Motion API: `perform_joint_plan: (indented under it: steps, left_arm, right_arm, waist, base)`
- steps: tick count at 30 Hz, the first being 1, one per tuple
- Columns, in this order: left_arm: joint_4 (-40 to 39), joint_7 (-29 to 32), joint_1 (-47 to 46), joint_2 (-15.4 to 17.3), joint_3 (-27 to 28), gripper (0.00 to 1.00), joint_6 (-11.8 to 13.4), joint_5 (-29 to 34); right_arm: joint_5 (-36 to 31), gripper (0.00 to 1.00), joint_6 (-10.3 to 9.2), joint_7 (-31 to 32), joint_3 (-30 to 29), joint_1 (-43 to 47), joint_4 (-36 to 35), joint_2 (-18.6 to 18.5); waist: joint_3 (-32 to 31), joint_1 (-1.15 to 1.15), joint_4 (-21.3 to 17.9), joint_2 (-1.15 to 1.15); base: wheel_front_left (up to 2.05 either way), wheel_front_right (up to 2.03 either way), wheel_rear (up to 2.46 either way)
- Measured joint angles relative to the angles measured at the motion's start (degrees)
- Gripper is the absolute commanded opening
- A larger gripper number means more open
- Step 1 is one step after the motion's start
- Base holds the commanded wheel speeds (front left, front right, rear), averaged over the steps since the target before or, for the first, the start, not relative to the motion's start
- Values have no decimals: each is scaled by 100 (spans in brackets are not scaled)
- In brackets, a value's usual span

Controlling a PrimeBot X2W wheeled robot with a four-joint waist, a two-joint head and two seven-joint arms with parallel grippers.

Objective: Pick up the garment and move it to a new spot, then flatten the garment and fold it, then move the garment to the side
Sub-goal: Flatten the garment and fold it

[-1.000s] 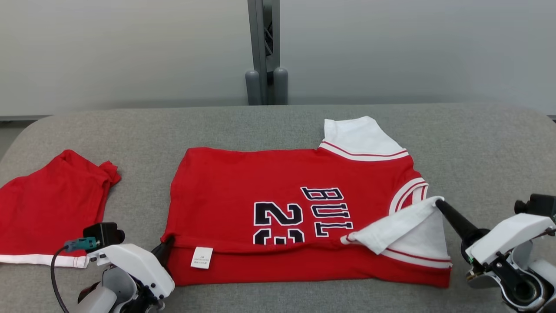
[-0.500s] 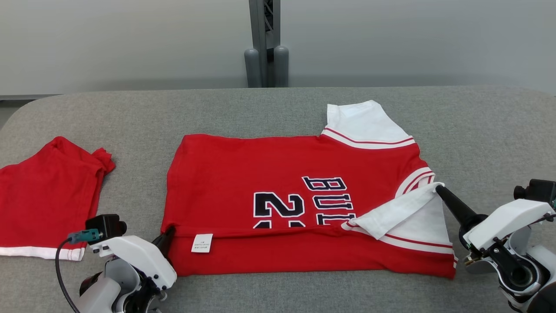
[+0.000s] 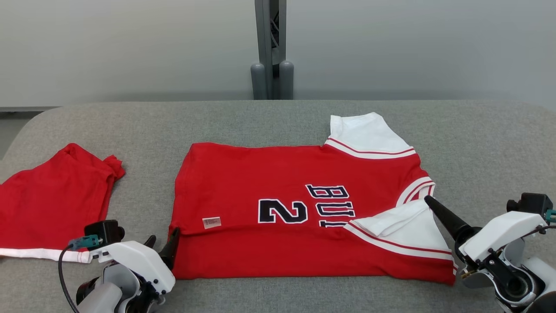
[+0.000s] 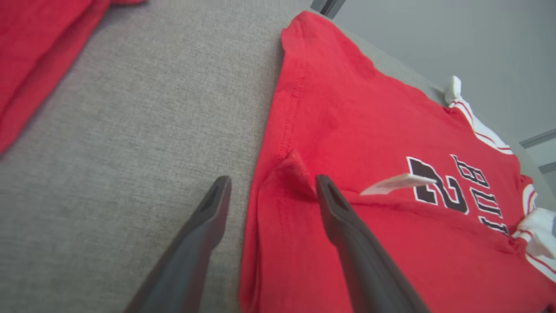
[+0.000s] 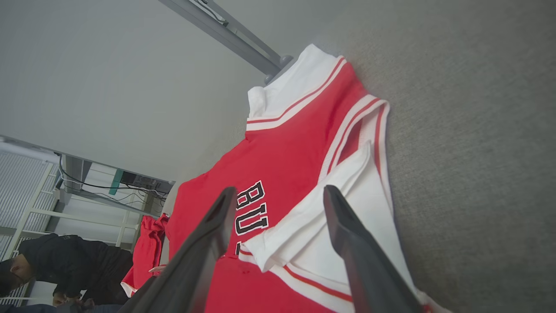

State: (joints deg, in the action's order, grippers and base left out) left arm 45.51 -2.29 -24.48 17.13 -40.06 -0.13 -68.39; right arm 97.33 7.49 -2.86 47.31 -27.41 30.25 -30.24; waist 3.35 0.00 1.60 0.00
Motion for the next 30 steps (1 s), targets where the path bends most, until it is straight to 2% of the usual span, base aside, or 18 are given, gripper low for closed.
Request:
perform_joint_plan:
  steps: [4,8,12,15,19,23,26,30]
  left_arm:
    - [85,-163,4,4,-45,100,-5,94]
    - [85,-454,90,4,-22,100,-3,136]
    - [12,-867,230,-18,96,100,11,141]
    - [9,-1043,487,-97,113,100,10,146]
    - [58,-1221,809,-180,203,100,-42,261]
    - [-59,-1261,1035,-314,684,100,-91,466]
    - [-285,-1270,1221,-368,1128,100,-79,1006]
    - [-430,-1269,1621,-672,1596,100,-78,1485]
  right_arm:
    - [-14,100,0,-135,-58,167,-21,-22]
    - [-91,100,0,-528,-182,372,-29,-105]
    - [-459,100,0,-975,-187,592,-102,-134]
    - [-464,100,0,-1131,-316,869,-96,-38]
    - [-861,100,0,-1188,-316,1136,19,136]
    - [-1118,100,0,-1213,-654,1285,130,321]
    - [-1311,100,0,-1213,-922,1430,143,454]
    - [-1581,100,0,-1213,-1219,1657,182,591]
  waist:
    - [-176,0,17,0]
    - [-364,0,17,0]
    - [-493,0,-5,0]
    - [-571,0,-39,0]
    - [-634,0,-112,0]
    - [-666,0,-168,0]
    - [-681,0,-186,0]
    - [-711,0,-171,0]
  base:
    - [0,0,0]
    - [0,0,0]
    - [0,0,0]
    - [0,0,0]
    - [0,0,0]
    - [0,0,0]
    - [0,0,0]
    - [0,0,0]
